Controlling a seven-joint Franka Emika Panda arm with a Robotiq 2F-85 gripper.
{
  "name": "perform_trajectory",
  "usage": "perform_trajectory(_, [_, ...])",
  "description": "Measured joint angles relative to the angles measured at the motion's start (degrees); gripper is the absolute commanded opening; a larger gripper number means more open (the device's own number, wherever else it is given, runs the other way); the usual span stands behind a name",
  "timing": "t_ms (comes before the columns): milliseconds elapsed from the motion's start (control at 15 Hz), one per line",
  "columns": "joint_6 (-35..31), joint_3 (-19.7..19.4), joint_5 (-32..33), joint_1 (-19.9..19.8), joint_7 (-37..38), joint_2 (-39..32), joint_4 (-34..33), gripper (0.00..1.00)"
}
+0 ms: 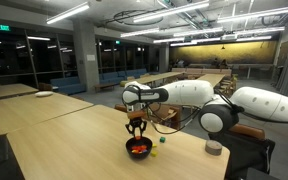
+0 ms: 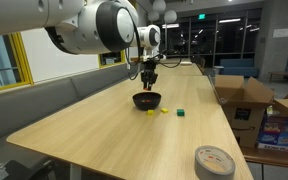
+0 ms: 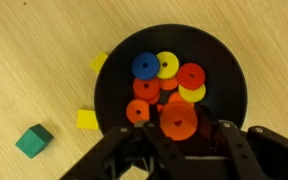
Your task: Place the three rings inside the black bowl.
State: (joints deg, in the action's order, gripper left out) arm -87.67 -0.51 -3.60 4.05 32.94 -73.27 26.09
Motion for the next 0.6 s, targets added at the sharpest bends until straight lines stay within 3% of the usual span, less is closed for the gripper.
perform_trajectory(133, [1.28, 0.13, -0.03, 0.0, -0.18, -0.27, 0.03, 0.67])
perform_trajectory(267, [2.37, 0.22, -0.06, 0.0, -0.24, -0.44, 0.04, 0.74])
perform_trajectory(467, [3.62, 0.25, -0.1, 0.0, -0.27, -0.6, 0.04, 0.97])
perform_trajectory(600, [4.18, 0.25, -0.1, 0.0, -0.27, -0.64, 0.04, 1.0])
